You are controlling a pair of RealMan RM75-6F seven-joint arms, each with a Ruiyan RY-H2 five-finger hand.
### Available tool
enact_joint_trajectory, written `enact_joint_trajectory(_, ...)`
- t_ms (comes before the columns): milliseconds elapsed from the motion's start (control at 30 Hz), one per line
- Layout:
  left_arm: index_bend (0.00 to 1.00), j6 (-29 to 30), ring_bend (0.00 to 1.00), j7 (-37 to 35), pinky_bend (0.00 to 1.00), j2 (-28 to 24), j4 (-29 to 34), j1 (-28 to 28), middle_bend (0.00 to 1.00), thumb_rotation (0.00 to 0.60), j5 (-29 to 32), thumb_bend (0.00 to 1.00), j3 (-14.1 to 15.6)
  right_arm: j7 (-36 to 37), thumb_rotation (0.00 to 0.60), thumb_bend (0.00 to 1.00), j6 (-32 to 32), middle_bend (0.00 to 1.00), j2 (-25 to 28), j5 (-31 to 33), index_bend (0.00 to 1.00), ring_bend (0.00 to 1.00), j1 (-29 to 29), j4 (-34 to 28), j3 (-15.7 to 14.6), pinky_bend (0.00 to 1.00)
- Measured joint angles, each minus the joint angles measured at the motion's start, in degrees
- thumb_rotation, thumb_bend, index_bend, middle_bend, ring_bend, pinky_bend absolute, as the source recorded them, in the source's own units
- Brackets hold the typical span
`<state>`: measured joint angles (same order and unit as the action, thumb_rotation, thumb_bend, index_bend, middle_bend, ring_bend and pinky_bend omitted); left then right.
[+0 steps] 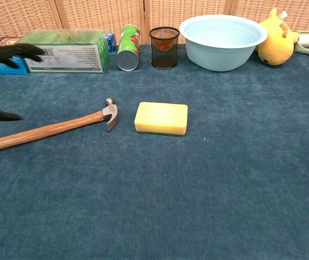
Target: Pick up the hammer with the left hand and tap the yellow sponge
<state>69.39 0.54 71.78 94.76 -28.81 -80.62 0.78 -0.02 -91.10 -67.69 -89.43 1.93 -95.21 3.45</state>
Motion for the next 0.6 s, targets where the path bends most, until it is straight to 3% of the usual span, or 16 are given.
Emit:
enact_joint_trajectory(133, 0.09, 6.8, 0.03, 0.0, 0.11, -4.9, 3.1, 5.5, 0.11, 0.600, -2.4, 0.19, 2.8, -1.1, 0.600, 0.22, 1.2, 0.41, -0.1, -0.4, 0.46, 0.33, -1.1, -0.3, 0.2, 0.25)
enact_joint_trajectory(433, 0.13, 24.2, 0.05, -4.6, 0.11, -9.7, 4.8, 19.2, 0.14, 0.600, -7.1, 0.19, 7.0, -3.2, 0.600, 0.22, 4.0, 0.41, -0.2, -2.4, 0.46, 0.33, -3.9, -1.6, 0.3, 0.25)
enact_joint_trajectory(600, 0.14, 27.5, 0.06, -5.5, 0.11, -10.4, 4.8, 23.6, 0.15, 0.600, -9.2, 0.19, 8.5, -4.8, 0.600, 0.22, 5.0, 0.41, -0.9, -3.1, 0.46, 0.33, -4.9, -2.2, -0.1, 0.25)
